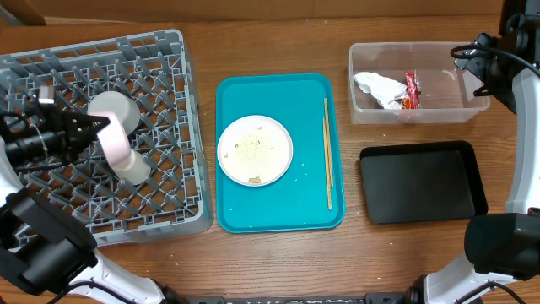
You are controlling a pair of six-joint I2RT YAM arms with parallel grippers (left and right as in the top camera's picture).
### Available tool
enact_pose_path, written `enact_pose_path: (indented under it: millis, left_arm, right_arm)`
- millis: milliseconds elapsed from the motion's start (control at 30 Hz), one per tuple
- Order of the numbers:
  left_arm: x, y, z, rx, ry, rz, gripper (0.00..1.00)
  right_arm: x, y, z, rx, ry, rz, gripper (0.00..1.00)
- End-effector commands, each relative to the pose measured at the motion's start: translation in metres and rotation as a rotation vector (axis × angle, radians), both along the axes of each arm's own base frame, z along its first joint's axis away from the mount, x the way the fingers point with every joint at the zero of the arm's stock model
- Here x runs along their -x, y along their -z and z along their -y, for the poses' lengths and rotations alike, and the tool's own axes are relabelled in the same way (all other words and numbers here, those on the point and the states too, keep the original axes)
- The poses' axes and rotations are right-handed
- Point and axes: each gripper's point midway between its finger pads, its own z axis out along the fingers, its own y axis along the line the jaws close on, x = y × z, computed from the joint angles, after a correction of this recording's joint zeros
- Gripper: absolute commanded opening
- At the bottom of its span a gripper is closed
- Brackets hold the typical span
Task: Sort waste into correct bins and load items into the dishwasher
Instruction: 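Regrasp the pink bowl in the rack with the left gripper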
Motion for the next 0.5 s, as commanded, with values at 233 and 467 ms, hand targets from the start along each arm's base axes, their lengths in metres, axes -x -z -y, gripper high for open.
enact_pose_path:
  millis: [233, 467]
  left_arm:
    - [-0.008, 0.01, -0.012, 0.049, -0.046, 0.175, 0.04]
    - [-0.002, 0.006, -0.021, 0.091, -0.093, 0.151, 0.04]
  right_arm:
    - [0.002, -0.015, 0.002, 0.018, 0.01, 0.039, 1.0]
    - [0.002, -0.015, 0.002, 0.018, 0.01, 0.039, 1.0]
